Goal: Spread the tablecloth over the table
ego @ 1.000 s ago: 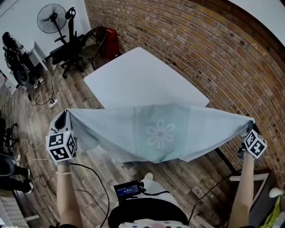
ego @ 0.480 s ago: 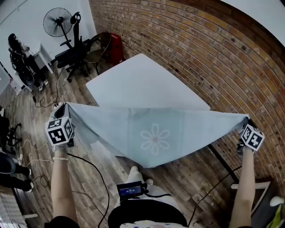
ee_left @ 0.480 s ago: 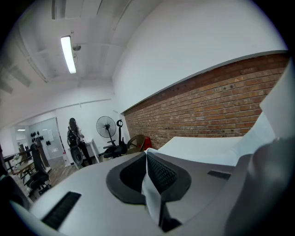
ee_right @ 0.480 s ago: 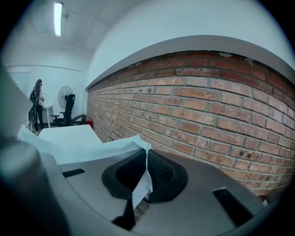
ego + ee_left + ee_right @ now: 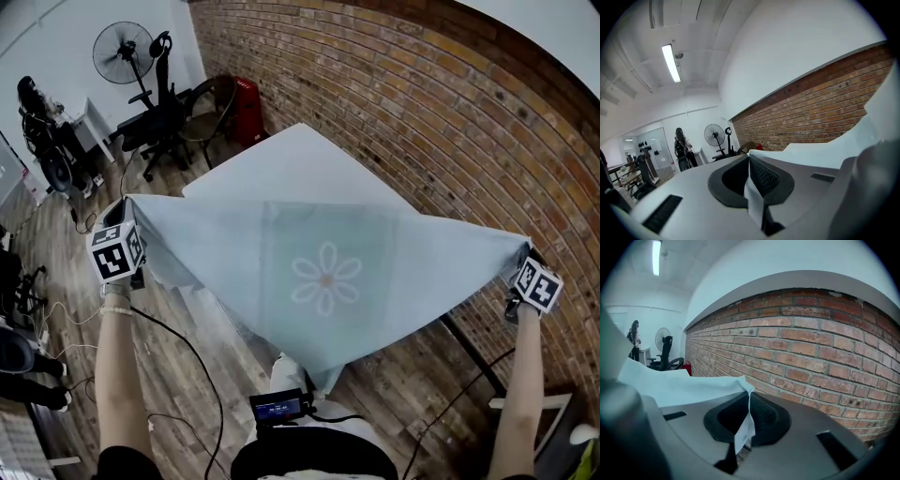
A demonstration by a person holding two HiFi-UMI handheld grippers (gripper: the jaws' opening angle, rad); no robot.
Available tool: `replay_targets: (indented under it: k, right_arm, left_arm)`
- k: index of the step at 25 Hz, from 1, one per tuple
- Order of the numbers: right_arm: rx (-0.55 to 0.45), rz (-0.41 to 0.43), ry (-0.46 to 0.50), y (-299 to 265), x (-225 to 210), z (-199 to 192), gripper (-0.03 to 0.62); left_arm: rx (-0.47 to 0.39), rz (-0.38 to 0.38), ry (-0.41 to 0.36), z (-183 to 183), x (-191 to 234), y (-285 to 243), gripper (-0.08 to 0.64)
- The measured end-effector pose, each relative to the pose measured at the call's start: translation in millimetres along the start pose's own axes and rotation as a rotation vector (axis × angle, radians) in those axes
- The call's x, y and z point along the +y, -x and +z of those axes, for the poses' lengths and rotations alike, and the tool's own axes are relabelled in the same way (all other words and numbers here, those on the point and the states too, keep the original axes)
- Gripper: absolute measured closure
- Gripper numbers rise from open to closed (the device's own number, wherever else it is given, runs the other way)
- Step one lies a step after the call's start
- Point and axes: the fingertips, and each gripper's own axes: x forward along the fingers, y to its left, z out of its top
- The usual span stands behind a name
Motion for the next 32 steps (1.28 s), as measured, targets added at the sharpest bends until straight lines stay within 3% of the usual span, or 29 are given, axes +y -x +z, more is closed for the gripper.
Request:
replay_targets:
  k: [9, 14, 20, 32]
  right_arm:
    - [0.018, -0.045, 0.037, -33.5, 20.5, 22.3, 0.555]
    - [0.032, -0.064, 0.054, -57.6, 37.4, 35.2, 0.555]
    - [0.047, -0.076, 0.071, -87.9, 58.0, 41.9, 0.555]
    - [0.133, -0.074, 0.14, -156.4, 101.5, 33.4, 0.555]
  left_arm:
    - [0.016, -0.016, -0.033, 6.2, -2.4, -81.2, 0.545]
    - [0.038, -0.021, 0.021, 7.6, -0.1, -129.9, 0.545]
    - [0.041, -0.045, -0.012, 14.8, -10.6, -171.2, 0.545]
    - [0.154, -0.036, -0.039, -18.0, -11.3, -264.4, 0.545]
